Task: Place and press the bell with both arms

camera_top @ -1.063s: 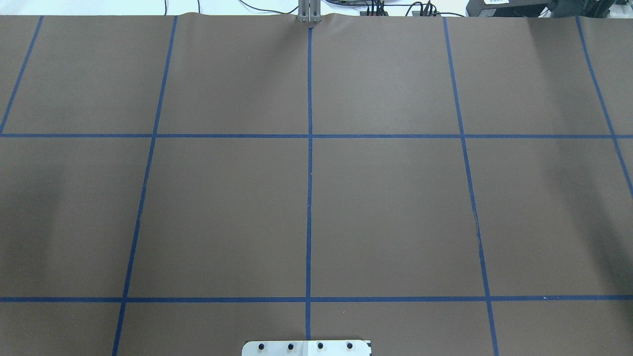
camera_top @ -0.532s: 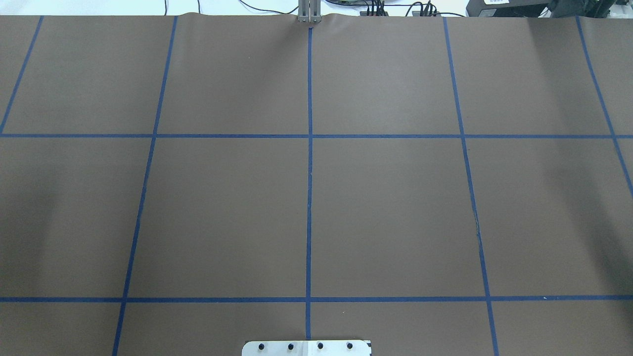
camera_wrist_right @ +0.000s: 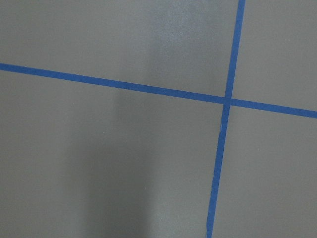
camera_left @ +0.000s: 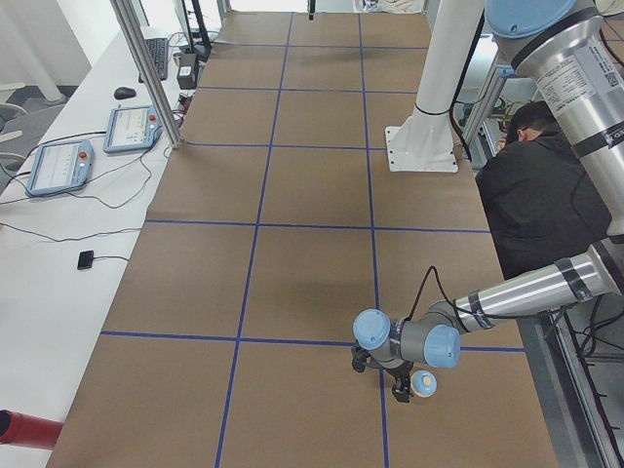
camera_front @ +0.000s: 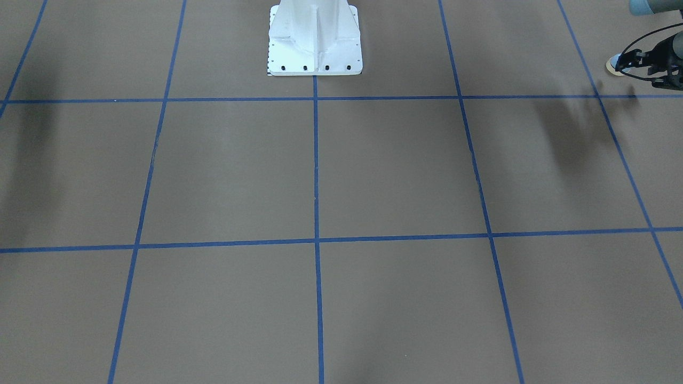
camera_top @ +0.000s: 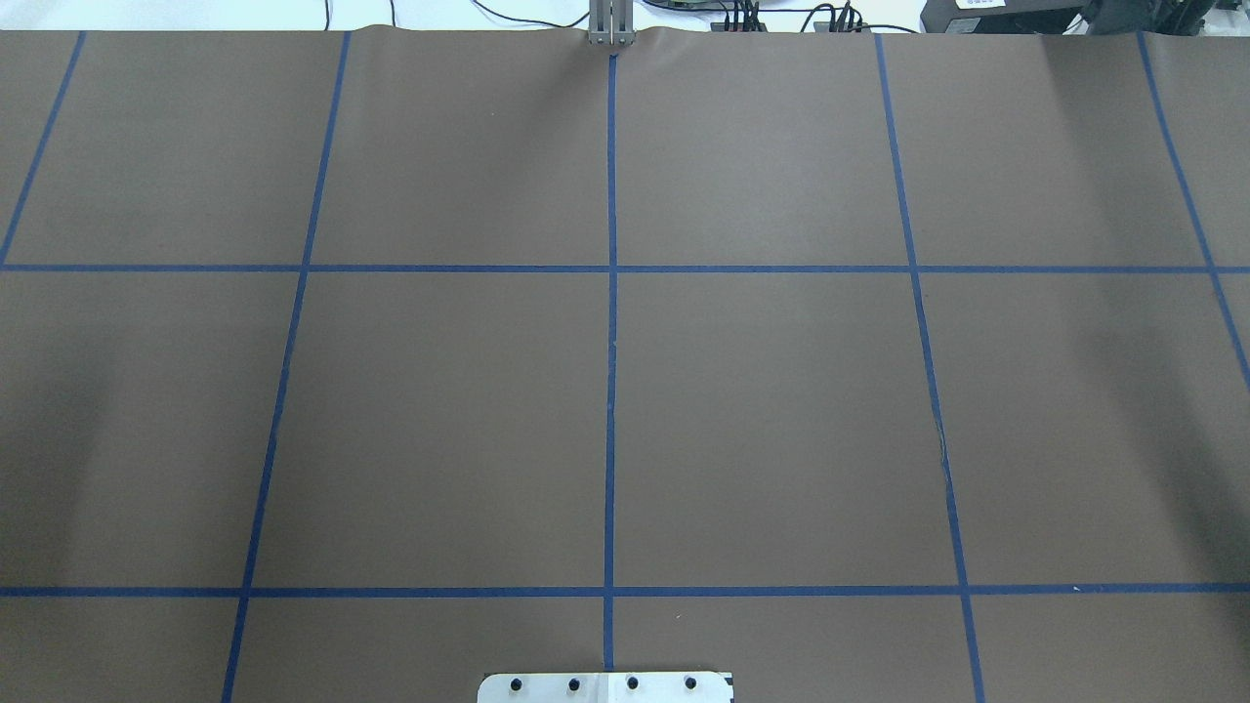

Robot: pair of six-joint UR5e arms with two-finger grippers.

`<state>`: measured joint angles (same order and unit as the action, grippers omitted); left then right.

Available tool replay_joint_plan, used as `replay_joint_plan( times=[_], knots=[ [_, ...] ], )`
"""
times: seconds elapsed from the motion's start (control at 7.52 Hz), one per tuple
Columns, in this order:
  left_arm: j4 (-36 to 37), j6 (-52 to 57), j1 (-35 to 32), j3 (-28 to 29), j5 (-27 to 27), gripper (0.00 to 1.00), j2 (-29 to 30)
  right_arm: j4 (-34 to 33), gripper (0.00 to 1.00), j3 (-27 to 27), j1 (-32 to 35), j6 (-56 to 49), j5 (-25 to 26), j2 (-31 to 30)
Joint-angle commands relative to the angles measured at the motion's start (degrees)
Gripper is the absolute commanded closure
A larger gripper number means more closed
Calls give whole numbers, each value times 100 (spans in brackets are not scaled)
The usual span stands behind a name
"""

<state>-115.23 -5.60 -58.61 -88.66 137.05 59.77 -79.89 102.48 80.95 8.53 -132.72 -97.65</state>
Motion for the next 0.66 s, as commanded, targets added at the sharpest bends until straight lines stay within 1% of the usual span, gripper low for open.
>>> replay_joint_plan(
  times=[0.0, 0.27, 0.53],
  knots=[
    [9, -2, 349, 59, 23, 0, 0, 0, 0, 0, 0, -1, 1, 0],
    [18, -2, 604, 147, 23, 0, 0, 0, 0, 0, 0, 8, 9, 0],
    [18, 7, 702, 287, -3, 0, 0, 0, 0, 0, 0, 8, 18, 0]
  ],
)
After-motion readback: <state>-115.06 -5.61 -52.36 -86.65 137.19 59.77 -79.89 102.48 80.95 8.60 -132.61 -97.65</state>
